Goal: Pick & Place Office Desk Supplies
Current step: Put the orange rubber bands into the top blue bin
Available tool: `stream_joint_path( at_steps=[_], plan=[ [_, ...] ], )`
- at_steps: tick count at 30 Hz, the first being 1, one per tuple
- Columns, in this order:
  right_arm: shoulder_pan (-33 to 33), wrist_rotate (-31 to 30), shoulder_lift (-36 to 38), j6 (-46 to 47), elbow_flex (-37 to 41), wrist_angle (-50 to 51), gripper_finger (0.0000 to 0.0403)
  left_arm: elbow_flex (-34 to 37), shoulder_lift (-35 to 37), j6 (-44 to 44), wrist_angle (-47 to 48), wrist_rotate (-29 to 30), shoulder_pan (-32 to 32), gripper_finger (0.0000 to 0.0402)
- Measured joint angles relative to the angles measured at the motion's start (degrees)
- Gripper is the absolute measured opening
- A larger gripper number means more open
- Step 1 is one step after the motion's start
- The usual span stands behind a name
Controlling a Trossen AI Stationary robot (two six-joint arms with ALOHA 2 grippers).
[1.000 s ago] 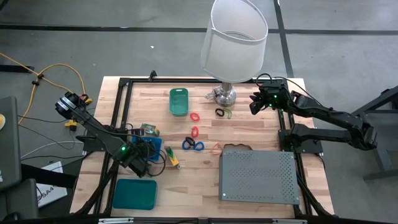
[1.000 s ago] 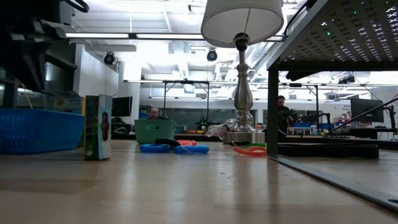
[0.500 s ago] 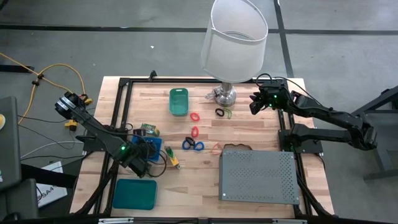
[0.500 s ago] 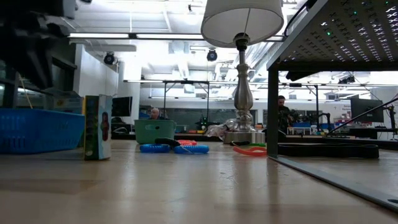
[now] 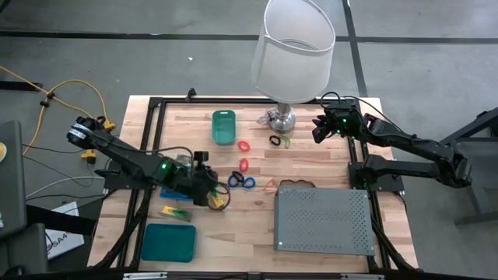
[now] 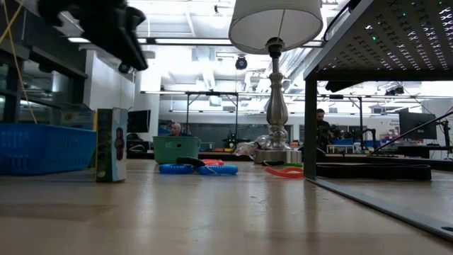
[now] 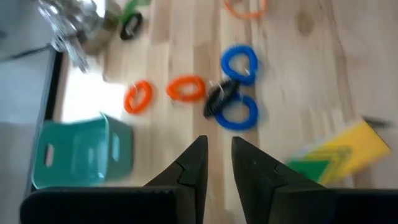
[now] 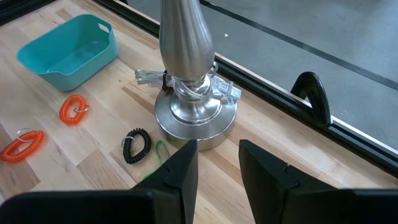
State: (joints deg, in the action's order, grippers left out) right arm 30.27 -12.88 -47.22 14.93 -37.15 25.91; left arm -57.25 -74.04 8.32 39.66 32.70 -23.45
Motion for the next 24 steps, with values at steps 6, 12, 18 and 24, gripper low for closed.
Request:
stream_joint_path(
  at_steps=[6,12,18,24],
  plan=[
    [0.0,0.0,0.0,0.0,0.0,0.0,0.0105,-0.1,0.0,-1.1,-2.5,-0.6,2.8,0.0066],
    [0.0,0.0,0.0,0.0,0.0,0.0,0.0105,-0.1,-2.3,-2.7,-9.0,-5.5,5.3,0.0066],
    [0.0,0.0,0.0,0.0,0.0,0.0,0.0105,-0.1,-10.3,-9.7,-21.2,-17.5,11.7,0.0066],
    [0.0,0.0,0.0,0.0,0.0,0.0,0.0105,-0.1,-16.9,-12.6,-31.5,-27.9,17.8,0.0066]
  ],
)
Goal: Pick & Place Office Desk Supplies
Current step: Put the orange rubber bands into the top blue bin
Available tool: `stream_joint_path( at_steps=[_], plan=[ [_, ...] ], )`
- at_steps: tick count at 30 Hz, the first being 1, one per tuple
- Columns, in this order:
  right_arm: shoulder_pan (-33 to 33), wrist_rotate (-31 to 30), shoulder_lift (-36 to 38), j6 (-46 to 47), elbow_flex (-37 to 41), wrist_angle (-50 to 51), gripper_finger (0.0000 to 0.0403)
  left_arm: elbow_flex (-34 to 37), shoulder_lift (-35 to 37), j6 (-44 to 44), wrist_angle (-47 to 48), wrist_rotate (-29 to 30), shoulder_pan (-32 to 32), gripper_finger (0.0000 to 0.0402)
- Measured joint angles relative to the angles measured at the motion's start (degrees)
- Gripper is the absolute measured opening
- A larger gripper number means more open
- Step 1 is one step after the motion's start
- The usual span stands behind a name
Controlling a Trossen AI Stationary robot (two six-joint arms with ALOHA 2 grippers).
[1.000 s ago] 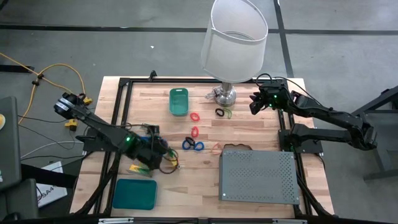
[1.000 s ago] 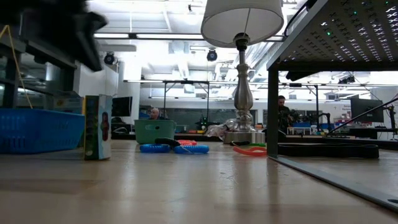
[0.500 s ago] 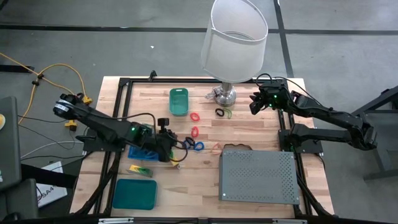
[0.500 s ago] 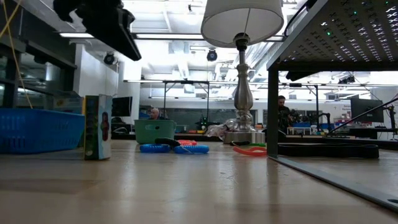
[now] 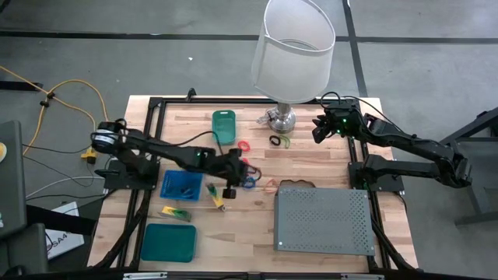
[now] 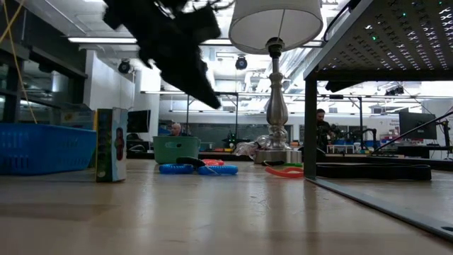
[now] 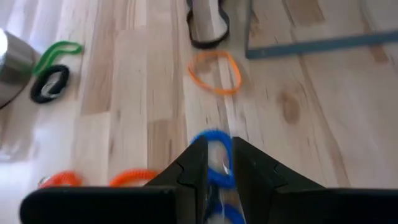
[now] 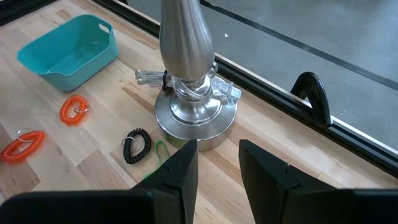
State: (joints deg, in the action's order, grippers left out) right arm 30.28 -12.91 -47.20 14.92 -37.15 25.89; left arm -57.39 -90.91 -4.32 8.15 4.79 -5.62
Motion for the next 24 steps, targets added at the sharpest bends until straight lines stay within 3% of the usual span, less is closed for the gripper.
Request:
stream_joint_path(
  at_steps=[12,24],
  plan=[
    [0.0,0.0,0.0,0.0,0.0,0.0,0.0105,0.0,-6.6,10.1,-12.5,-5.0,3.9,0.0066],
    [0.0,0.0,0.0,0.0,0.0,0.0,0.0105,-2.5,-7.6,18.1,-12.1,-1.9,1.4,0.0066]
  ],
)
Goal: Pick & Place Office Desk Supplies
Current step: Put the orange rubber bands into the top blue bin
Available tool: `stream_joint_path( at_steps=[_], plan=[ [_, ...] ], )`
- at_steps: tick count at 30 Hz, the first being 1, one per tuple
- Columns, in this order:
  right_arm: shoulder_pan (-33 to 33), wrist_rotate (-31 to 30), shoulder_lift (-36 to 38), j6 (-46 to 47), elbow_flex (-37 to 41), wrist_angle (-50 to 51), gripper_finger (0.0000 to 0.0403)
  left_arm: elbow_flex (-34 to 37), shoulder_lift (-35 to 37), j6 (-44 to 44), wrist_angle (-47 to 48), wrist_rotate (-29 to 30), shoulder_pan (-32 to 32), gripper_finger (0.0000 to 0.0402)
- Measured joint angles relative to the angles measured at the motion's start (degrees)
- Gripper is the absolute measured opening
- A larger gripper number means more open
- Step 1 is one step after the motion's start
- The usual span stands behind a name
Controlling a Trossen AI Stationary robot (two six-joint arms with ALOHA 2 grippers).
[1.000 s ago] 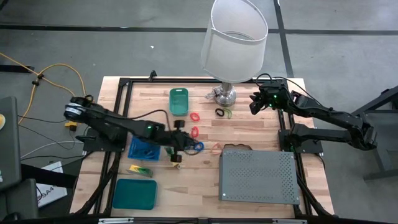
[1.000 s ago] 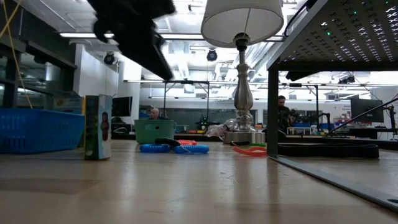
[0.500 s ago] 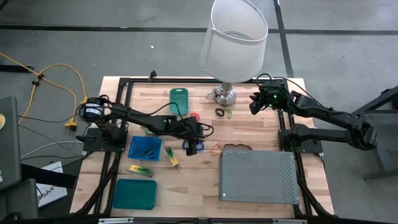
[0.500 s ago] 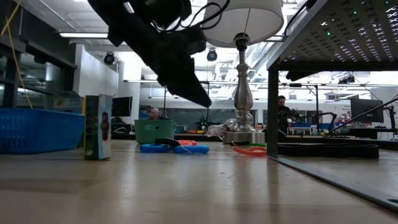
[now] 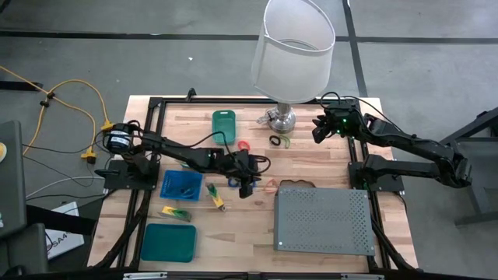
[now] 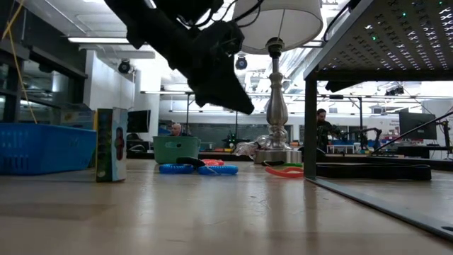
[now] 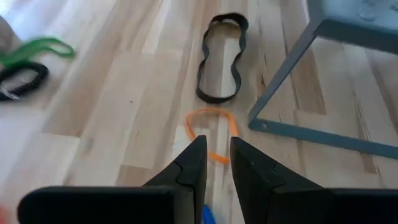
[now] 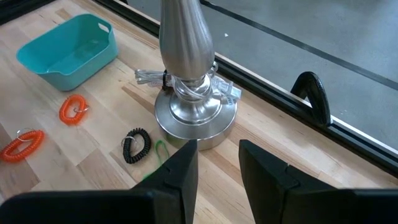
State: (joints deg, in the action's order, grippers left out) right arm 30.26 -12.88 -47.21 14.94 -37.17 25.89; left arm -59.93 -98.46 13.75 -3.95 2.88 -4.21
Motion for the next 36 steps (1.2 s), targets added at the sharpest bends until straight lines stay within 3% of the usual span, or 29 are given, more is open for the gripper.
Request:
stream_joint_path(
  at_steps=[13,25,36],
  plan=[
    [0.0,0.0,0.0,0.0,0.0,-0.1,0.0105,-12.0,-9.2,3.2,7.4,-3.6,-0.5,0.0066],
    [0.0,0.0,0.0,0.0,0.0,0.0,0.0105,-12.3,-12.1,2.2,8.6,-6.4,-0.4,0.0066],
    [0.0,0.0,0.0,0.0,0.0,0.0,0.0105,-12.3,-12.1,15.2,9.0,1.5,0.0,0.0066]
  ],
)
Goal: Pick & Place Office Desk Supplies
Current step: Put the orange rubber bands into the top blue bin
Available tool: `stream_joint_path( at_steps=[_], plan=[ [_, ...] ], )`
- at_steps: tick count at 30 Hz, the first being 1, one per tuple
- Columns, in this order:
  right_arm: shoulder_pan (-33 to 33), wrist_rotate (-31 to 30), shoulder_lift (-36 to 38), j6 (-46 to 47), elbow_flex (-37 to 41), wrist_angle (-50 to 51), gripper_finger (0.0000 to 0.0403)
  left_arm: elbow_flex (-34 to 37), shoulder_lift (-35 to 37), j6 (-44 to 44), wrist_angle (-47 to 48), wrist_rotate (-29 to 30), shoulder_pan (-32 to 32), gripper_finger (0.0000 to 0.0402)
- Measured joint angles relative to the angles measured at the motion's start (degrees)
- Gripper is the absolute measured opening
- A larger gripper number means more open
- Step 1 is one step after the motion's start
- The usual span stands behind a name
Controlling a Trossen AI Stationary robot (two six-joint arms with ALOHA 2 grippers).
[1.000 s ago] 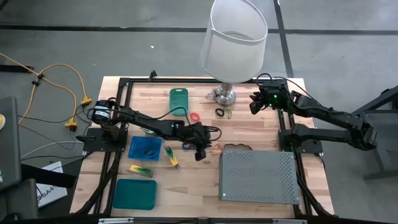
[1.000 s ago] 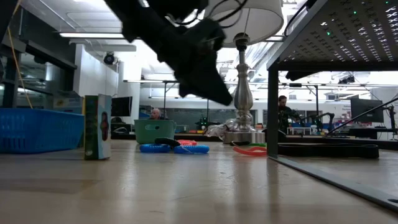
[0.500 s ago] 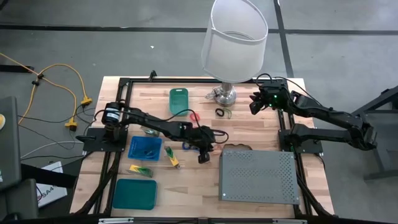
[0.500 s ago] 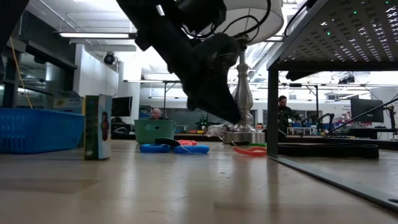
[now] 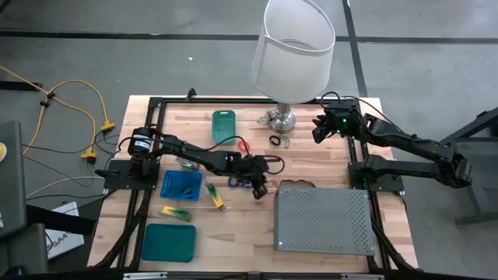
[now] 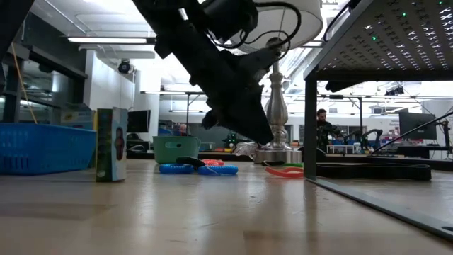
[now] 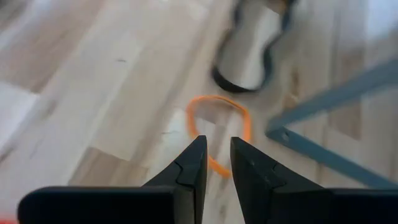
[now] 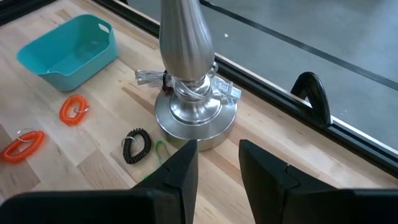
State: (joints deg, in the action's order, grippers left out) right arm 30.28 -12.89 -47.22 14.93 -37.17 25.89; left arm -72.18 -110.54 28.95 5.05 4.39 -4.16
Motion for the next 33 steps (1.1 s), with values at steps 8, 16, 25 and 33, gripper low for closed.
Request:
stream_joint_path(
  at_steps=[8,16,25,33],
  plan=[
    [0.0,0.0,0.0,0.0,0.0,0.0,0.0105,0.0,0.0,6.5,1.0,1.7,-0.1,0.0066],
    [0.0,0.0,0.0,0.0,0.0,0.0,0.0105,0.0,0.0,6.2,1.2,1.7,-2.4,0.0066],
    [0.0,0.0,0.0,0.0,0.0,0.0,0.0105,0.0,0.0,5.7,1.1,0.7,-3.0,0.0066],
    [0.0,0.0,0.0,0.0,0.0,0.0,0.0105,0.0,0.0,5.6,1.2,0.4,-2.7,0.0066]
  ],
)
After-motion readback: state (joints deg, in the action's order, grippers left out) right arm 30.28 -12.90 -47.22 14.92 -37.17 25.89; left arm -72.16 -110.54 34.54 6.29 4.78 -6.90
